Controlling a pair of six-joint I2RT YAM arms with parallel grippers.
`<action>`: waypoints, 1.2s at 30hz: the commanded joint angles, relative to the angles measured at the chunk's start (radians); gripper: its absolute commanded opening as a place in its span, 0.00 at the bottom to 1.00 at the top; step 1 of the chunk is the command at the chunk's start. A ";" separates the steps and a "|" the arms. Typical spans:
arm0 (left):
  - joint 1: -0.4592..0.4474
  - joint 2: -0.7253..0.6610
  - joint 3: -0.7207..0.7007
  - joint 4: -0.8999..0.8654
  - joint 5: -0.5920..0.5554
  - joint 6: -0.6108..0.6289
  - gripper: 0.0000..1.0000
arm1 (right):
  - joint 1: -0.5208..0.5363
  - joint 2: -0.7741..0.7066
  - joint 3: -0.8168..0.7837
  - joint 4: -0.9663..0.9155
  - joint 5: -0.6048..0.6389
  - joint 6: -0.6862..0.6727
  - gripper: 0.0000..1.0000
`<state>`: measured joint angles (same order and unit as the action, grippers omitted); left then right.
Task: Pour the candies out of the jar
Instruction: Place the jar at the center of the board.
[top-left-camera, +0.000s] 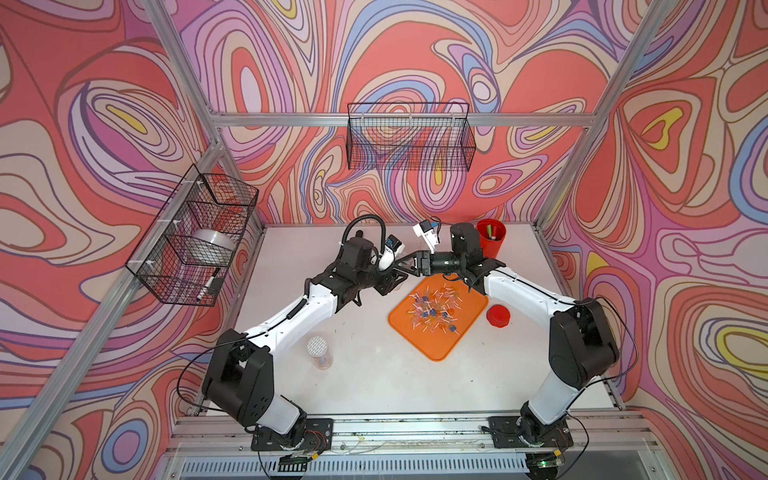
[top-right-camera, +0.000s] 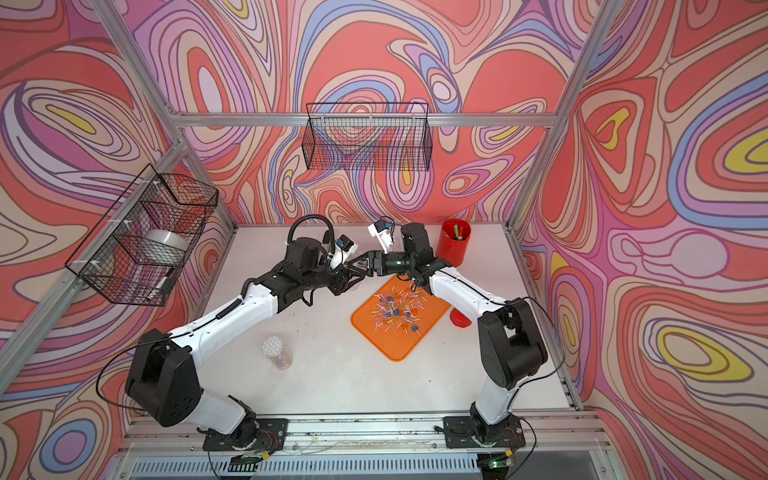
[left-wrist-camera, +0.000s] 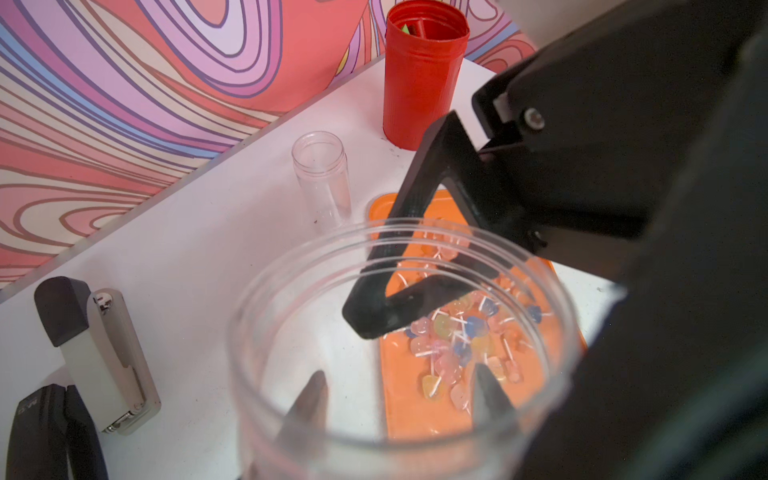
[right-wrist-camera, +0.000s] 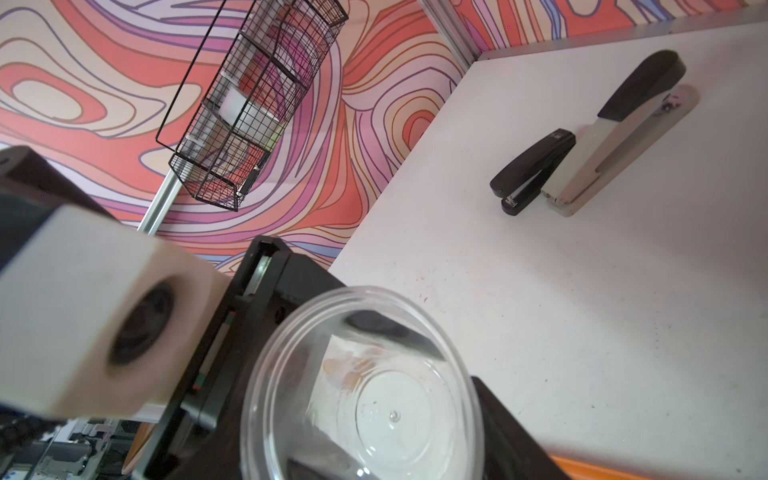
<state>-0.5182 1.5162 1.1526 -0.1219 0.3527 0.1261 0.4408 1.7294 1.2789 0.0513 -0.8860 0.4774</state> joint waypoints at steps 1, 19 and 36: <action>0.002 0.015 0.030 -0.040 0.033 -0.005 0.04 | 0.006 0.018 0.018 0.015 0.020 0.006 0.64; 0.003 -0.032 -0.036 -0.050 -0.003 -0.046 1.00 | 0.006 0.051 0.005 0.028 0.117 -0.002 0.54; 0.236 -0.259 -0.353 0.170 -0.204 -0.393 1.00 | 0.124 0.299 0.125 -0.004 0.591 -0.084 0.49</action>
<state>-0.2962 1.2850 0.8223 -0.0429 0.1833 -0.1837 0.5430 1.9980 1.3651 0.0277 -0.4400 0.4240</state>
